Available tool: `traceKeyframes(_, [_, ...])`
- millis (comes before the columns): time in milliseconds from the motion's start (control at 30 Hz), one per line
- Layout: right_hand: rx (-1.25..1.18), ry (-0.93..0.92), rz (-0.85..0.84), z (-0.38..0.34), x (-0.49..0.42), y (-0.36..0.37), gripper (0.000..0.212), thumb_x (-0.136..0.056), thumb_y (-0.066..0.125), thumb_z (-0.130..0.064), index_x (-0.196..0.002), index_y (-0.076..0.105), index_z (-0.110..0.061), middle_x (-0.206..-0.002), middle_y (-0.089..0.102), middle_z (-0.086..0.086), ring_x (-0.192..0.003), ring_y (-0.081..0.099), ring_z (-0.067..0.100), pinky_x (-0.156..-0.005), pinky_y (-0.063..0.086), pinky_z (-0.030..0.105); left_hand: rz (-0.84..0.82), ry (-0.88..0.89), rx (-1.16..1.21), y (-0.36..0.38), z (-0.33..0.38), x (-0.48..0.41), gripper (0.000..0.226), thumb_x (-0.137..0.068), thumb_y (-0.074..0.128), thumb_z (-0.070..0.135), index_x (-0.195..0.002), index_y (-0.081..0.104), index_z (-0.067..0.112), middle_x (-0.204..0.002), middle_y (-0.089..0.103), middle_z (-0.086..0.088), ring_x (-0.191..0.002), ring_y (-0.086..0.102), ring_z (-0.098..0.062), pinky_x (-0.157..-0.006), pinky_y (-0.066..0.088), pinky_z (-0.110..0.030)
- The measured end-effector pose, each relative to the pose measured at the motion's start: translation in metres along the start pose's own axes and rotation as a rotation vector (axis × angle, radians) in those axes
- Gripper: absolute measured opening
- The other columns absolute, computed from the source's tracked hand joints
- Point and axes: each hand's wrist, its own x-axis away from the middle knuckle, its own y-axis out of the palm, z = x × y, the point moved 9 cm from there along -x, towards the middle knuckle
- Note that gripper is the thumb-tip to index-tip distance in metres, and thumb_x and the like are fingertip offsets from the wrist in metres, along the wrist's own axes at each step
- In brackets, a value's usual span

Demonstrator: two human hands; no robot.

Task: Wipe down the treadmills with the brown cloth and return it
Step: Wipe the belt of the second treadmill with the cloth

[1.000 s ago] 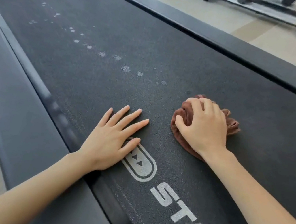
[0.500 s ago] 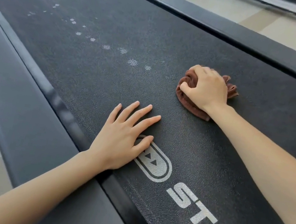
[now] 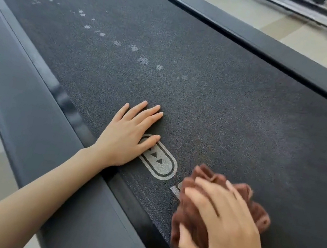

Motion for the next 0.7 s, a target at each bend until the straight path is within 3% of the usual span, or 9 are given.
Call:
traceKeyframes(100, [-0.029,-0.047,0.039,-0.008,0.015,-0.008,0.041,-0.057,0.064,-0.036,-0.095,0.073,-0.026,-0.111,0.066,-0.003,-0.110,0.055,0.013,-0.104,0.038,0.037,-0.021,-0.011,-0.039,0.004,0.000,0.002,0.071,-0.085,0.005,0.061,-0.148,0.016,0.030,-0.156,0.010,0.015,-0.145,0.001,-0.012,-0.118,0.000,-0.040])
traceKeyframes(233, [-0.058,-0.049,-0.060,0.006,-0.021,0.012,0.041,-0.066,0.064,-0.043,-0.103,0.069,-0.024,-0.110,0.063,-0.003,-0.107,0.058,0.019,-0.107,0.037,0.040,-0.074,-0.015,-0.125,0.011,-0.001,0.010,0.060,-0.094,0.006,0.056,-0.148,0.002,0.031,-0.157,-0.003,0.011,-0.145,-0.008,-0.014,-0.116,-0.007,-0.039])
traceKeyframes(400, [0.018,0.047,-0.072,0.029,-0.108,0.043,0.041,-0.077,0.053,-0.048,-0.107,0.063,-0.022,-0.109,0.062,0.001,-0.106,0.055,0.024,-0.104,0.036,0.038,-0.120,-0.021,-0.142,0.011,0.007,0.032,0.070,-0.082,-0.009,0.061,-0.146,-0.007,0.033,-0.157,-0.010,0.009,-0.144,-0.013,-0.015,-0.116,-0.011,-0.037])
traceKeyframes(533, [0.079,0.115,-0.064,0.042,-0.141,0.058,0.042,-0.081,0.055,-0.046,-0.113,0.061,-0.020,-0.111,0.060,0.004,-0.107,0.053,0.027,-0.104,0.033,0.040,-0.128,-0.026,-0.124,0.008,0.009,0.037,0.062,-0.092,0.001,0.060,-0.148,-0.002,0.032,-0.157,-0.007,0.009,-0.144,-0.012,-0.015,-0.117,-0.009,-0.037])
traceKeyframes(700, [0.043,0.056,-0.080,0.039,-0.120,0.050,0.042,-0.082,0.053,-0.045,-0.115,0.060,-0.019,-0.110,0.060,0.004,-0.104,0.053,0.028,-0.103,0.035,0.041,-0.130,-0.025,-0.097,0.007,0.010,0.037,0.071,-0.084,0.000,0.061,-0.148,0.003,0.033,-0.157,-0.004,0.009,-0.145,-0.009,-0.015,-0.117,-0.006,-0.038])
